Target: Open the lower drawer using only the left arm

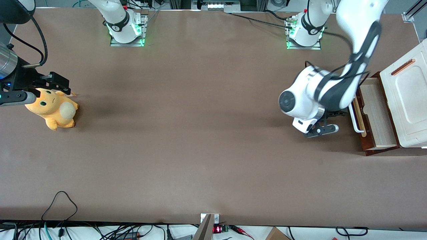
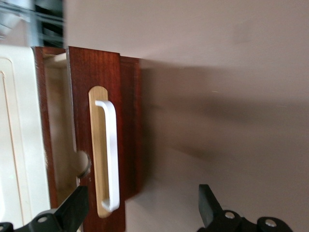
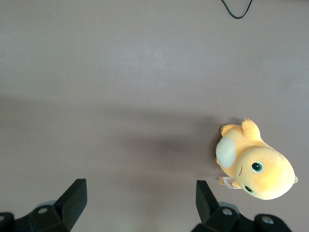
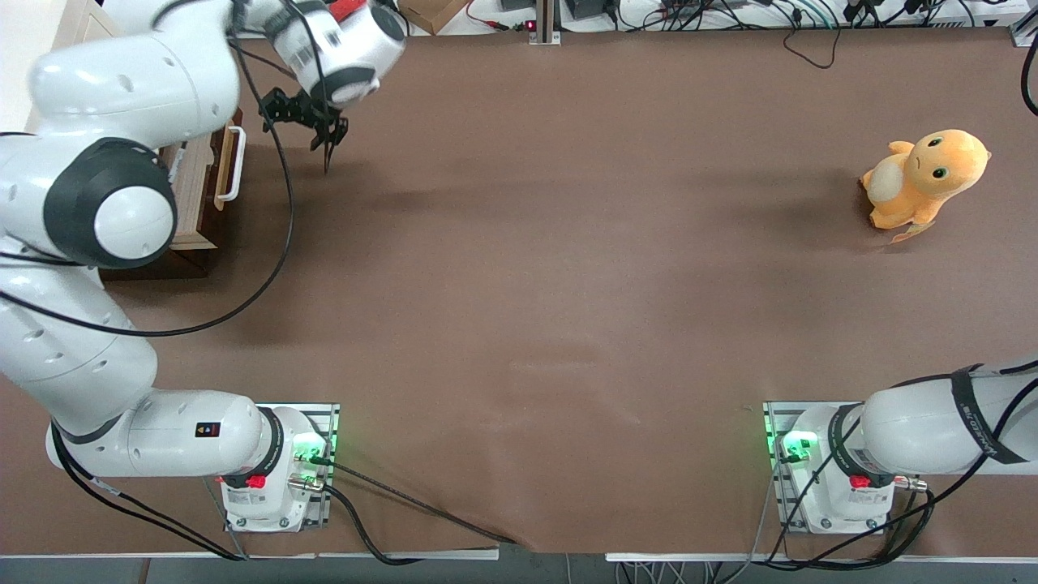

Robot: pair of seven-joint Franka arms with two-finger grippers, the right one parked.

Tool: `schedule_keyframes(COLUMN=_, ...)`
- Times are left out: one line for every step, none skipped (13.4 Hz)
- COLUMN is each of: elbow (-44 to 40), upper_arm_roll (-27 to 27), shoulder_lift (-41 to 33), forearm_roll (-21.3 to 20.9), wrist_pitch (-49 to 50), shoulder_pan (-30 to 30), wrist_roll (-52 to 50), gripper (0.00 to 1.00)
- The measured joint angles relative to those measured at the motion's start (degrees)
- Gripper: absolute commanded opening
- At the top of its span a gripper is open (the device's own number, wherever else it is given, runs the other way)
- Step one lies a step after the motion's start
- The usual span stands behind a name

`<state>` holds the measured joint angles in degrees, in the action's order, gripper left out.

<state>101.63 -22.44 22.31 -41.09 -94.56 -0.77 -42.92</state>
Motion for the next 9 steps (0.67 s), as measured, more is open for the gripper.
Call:
schedule_keyframes(elbow=-1.4, upper_arm_roll=1.3, shoulder_lift=-3.2, forearm_roll=6.1, wrist_pitch=-0.1, shoulder_pan=-0.1, wrist_roll=3.9, gripper=1.0)
schedule_keyframes(elbow=-2.2, upper_arm_roll=3.0, shoulder_lift=-6.3, forearm_roll=11.6, wrist_pitch=-0.1, shoulder_pan=-0.2, wrist_roll=8.5, gripper=1.0)
schedule_keyframes(elbow=-2.9, upper_arm_roll=5.4, shoulder_lift=-9.1, forearm_roll=17.4, wrist_pitch=-0.1, shoulder_pan=-0.2, wrist_roll=13.6, gripper=1.0)
schedule_keyframes(elbow=-3.8, upper_arm_roll=8.4, shoulder_lift=-11.5, forearm_roll=23.4, wrist_pitch=-0.3, shoulder_pan=-0.3, wrist_roll=19.0, gripper=1.0)
schedule_keyframes(elbow=-4.7, upper_arm_roll=11.4, shoulder_lift=-13.4, forearm_roll=28.6, wrist_pitch=-0.5, shoulder_pan=-0.5, wrist_roll=24.3, gripper=1.0)
schedule_keyframes(elbow=-5.4, upper_arm_roll=13.8, shoulder_lift=-15.1, forearm_roll=32.0, wrist_pitch=-0.5, shoulder_pan=-0.7, wrist_roll=28.4, gripper=1.0)
schedule_keyframes(elbow=-5.8, upper_arm_roll=15.2, shoulder_lift=-16.6, forearm_roll=34.1, wrist_pitch=-0.6, shoulder_pan=-0.9, wrist_roll=31.3, gripper=1.0)
schedule_keyframes(elbow=-6.0, upper_arm_roll=15.8, shoulder_lift=-18.1, forearm_roll=35.8, wrist_pitch=-0.6, shoulder_pan=-1.0, wrist_roll=32.7, gripper=1.0)
schedule_keyframes(elbow=-6.0, upper_arm_roll=15.8, shoulder_lift=-19.3, forearm_roll=37.5, wrist_pitch=-0.6, shoulder_pan=-0.9, wrist_roll=33.3, gripper=1.0)
